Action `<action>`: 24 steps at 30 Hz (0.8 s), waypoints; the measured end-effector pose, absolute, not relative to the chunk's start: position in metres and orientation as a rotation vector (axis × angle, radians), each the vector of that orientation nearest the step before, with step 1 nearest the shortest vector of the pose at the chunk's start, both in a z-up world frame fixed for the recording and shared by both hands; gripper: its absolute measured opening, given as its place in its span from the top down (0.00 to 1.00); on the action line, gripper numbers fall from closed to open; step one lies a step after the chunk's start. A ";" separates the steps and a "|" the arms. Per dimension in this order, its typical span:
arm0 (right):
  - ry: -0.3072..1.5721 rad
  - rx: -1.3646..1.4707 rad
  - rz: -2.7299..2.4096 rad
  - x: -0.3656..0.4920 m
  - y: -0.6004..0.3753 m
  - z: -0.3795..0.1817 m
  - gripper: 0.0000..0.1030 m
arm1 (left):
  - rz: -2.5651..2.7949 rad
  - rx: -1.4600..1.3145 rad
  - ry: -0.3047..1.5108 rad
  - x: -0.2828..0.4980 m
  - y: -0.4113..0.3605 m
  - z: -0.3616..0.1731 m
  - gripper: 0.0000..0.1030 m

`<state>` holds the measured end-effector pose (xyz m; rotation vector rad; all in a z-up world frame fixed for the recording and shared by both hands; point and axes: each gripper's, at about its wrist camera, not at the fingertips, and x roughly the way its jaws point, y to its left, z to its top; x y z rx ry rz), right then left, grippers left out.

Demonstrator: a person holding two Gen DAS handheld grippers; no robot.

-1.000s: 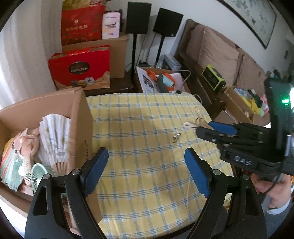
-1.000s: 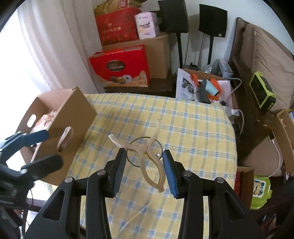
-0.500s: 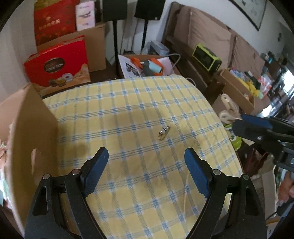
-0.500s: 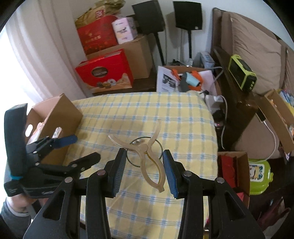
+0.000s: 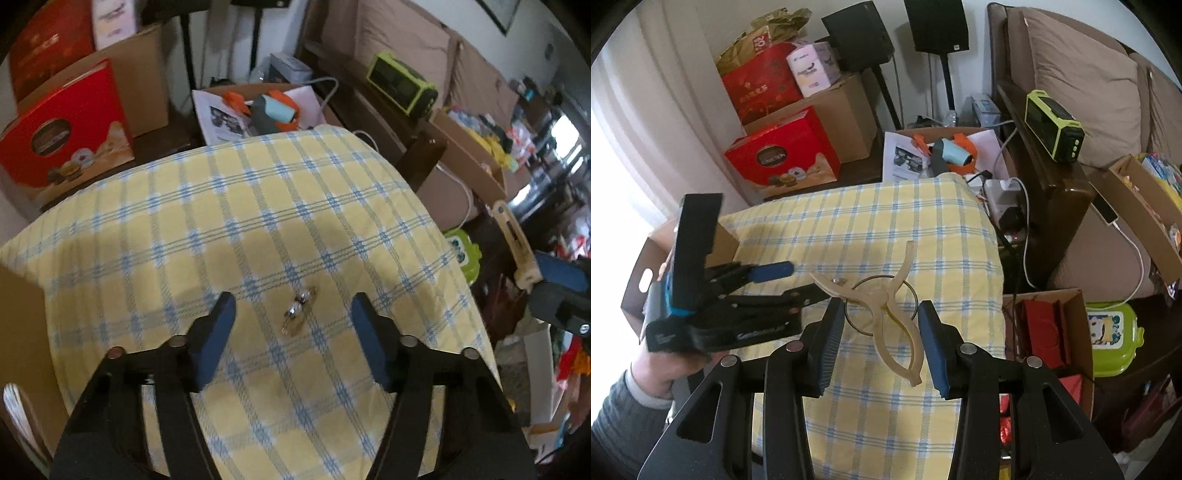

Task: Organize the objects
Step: 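Move the left gripper down to the small metal keychain on the cloth, then grasp the metal keychain with the left gripper while the right gripper lifts the clip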

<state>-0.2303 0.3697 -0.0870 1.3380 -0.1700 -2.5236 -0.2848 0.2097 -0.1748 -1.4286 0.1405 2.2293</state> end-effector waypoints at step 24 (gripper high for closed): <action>-0.146 1.374 -2.489 -0.229 0.360 -0.100 0.65 | 2.258 -1.424 0.193 -0.260 0.205 -0.167 0.92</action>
